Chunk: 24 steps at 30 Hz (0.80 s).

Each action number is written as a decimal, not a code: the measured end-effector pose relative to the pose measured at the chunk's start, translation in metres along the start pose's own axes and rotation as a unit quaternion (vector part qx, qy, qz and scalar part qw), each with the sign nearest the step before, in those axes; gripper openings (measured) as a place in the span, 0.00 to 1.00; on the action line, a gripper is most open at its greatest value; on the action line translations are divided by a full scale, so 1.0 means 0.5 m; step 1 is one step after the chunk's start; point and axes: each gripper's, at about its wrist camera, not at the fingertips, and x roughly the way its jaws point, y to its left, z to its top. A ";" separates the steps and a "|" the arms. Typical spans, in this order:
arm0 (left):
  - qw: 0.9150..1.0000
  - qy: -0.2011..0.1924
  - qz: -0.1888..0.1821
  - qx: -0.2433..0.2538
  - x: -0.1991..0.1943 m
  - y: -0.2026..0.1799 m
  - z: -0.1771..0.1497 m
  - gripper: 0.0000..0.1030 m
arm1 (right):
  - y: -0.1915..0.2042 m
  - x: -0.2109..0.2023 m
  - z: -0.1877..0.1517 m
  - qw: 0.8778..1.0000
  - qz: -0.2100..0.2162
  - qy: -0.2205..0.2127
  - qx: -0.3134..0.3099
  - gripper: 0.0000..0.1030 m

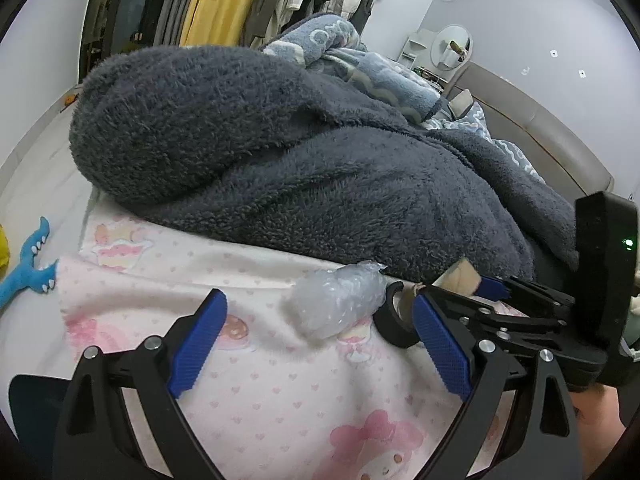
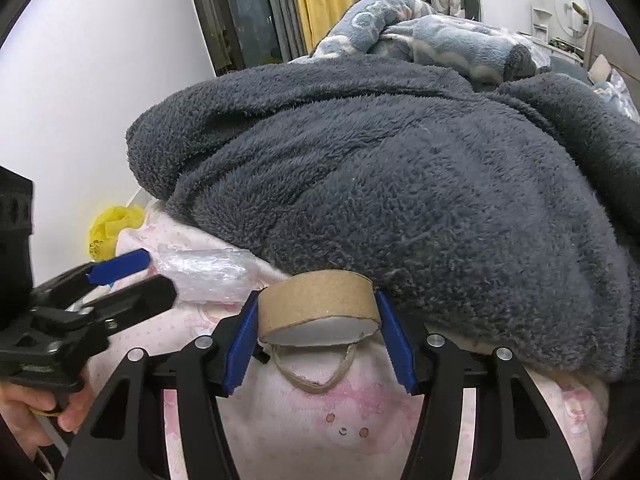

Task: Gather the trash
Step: 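Grasp the brown tape roll with the right tool while the left tool grasps the bubble wrap, then lift the tape roll with the right tool while the left tool carries the bubble wrap to the bin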

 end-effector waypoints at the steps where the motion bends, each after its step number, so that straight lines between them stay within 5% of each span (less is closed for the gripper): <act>1: 1.000 0.001 0.000 -0.002 0.003 0.000 0.000 0.92 | -0.001 -0.002 0.000 1.000 0.000 -0.001 -0.001 0.57; 13: 1.000 0.006 0.003 -0.010 0.034 -0.006 0.008 0.89 | -0.027 -0.047 -0.003 1.000 0.010 -0.026 -0.006 0.57; 24: 0.999 0.031 0.006 0.007 0.076 -0.020 0.015 0.55 | -0.054 -0.063 -0.010 1.000 0.001 -0.021 -0.004 0.56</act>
